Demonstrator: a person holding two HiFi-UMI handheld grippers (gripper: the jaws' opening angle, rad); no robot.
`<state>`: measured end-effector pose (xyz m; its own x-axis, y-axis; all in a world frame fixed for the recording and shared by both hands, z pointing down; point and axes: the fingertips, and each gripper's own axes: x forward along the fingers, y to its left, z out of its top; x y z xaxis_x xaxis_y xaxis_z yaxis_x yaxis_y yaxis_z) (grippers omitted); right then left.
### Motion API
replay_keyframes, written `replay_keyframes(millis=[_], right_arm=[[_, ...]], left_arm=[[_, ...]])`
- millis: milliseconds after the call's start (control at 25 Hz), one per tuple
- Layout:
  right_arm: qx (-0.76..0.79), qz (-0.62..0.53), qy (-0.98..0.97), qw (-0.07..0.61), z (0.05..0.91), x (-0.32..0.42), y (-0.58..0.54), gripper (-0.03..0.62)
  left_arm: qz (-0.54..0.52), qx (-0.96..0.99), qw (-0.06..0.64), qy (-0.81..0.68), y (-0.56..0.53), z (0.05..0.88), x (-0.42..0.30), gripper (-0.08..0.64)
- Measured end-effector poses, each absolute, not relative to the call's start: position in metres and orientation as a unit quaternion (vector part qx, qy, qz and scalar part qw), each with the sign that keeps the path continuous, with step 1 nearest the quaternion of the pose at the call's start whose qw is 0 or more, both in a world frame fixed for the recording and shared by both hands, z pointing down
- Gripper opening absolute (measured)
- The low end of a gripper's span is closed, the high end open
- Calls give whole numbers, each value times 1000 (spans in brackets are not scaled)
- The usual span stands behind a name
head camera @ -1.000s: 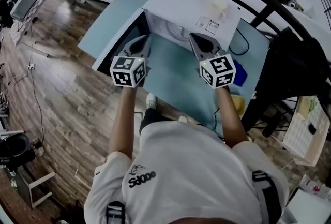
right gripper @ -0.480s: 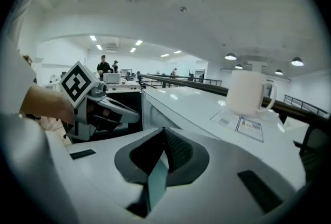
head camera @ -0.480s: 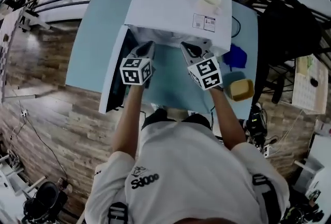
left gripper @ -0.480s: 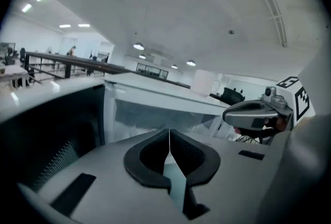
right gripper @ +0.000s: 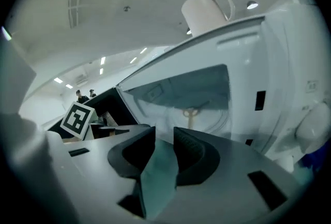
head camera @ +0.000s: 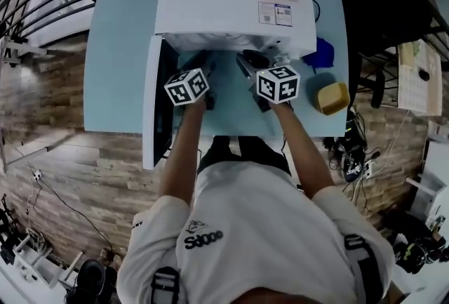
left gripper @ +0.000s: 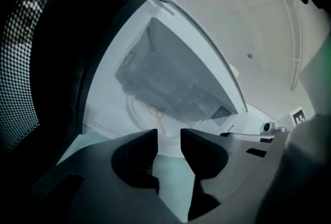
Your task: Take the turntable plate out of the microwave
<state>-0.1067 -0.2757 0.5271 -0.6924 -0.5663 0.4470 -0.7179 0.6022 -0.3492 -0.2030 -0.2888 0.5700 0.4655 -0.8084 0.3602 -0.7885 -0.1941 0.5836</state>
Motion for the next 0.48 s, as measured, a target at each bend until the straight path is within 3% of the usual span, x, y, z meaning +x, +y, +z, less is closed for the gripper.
replay_keyframes(millis=[80,200,480], right_arm=[[359,247,-886,161,538,-112,-278,129],[352,245,-887,172,553,-117,-279,153],[364,264,-877,168,577,-102,-286,158]], left_arm=[[-11,769,369,-522,-296,579,-200,159],[-23,750,377,-543,-309,589,-205,190],[-26,719,395,-571,-332,608,-211,222]])
